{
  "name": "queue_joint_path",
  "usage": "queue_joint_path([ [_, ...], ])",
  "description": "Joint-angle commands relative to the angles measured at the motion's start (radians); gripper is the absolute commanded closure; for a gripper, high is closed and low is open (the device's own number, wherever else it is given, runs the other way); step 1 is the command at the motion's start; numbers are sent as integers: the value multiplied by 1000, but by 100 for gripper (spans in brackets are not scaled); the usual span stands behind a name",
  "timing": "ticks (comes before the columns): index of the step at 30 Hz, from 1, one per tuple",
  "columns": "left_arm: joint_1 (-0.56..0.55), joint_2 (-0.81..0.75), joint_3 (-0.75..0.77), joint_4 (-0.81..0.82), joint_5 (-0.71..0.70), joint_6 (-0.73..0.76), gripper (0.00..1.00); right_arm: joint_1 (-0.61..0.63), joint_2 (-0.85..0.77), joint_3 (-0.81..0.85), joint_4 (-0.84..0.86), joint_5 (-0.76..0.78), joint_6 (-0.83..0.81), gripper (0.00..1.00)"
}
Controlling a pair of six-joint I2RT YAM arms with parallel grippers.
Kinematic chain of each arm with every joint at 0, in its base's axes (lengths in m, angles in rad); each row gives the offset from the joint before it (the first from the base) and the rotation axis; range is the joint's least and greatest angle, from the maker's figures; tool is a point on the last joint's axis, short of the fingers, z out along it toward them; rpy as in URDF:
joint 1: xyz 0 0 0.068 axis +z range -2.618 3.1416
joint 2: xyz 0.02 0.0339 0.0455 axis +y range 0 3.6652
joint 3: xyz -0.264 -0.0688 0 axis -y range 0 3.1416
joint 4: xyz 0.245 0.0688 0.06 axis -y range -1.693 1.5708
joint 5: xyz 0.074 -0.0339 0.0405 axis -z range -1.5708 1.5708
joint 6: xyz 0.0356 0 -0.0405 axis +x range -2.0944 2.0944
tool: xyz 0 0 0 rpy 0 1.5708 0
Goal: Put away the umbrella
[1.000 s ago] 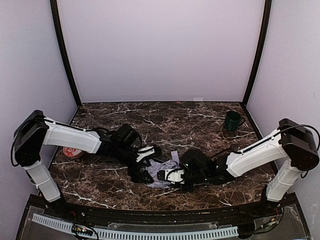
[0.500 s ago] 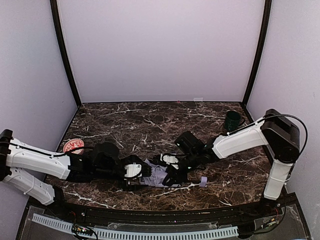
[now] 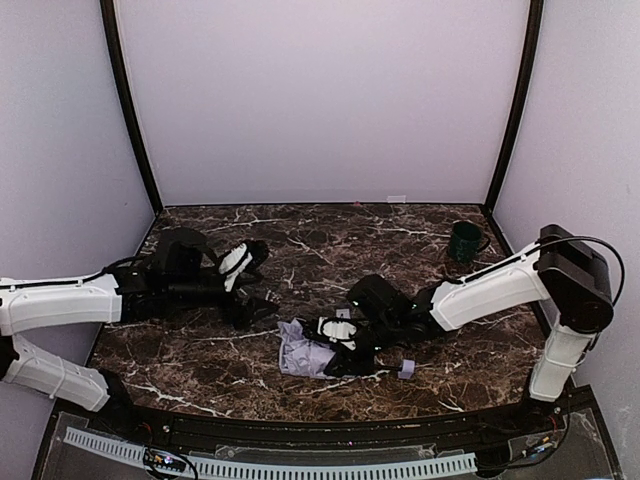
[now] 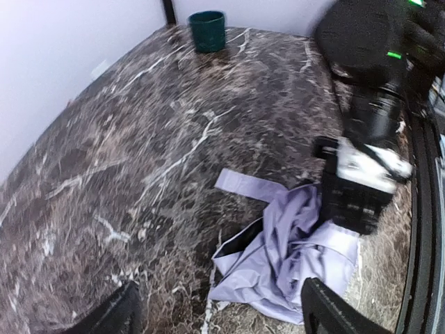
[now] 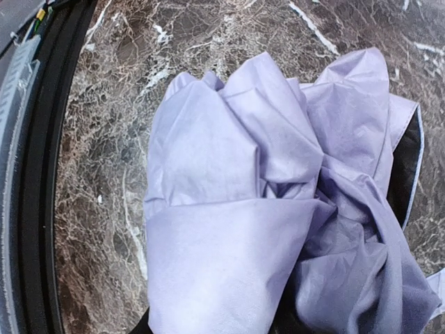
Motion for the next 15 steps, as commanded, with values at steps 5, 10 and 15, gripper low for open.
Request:
queue_joint_path([
  [5,72,415,225,-348,204,-214,14,75,-20,-83,-8,360,-142,96],
  [10,65,579,316,-334,213,-184,41,86,-10,-84,2,373,-158,97],
  [15,55,595,388,-300,328,-172,84,120,-18,-94,0,385,-205,98],
])
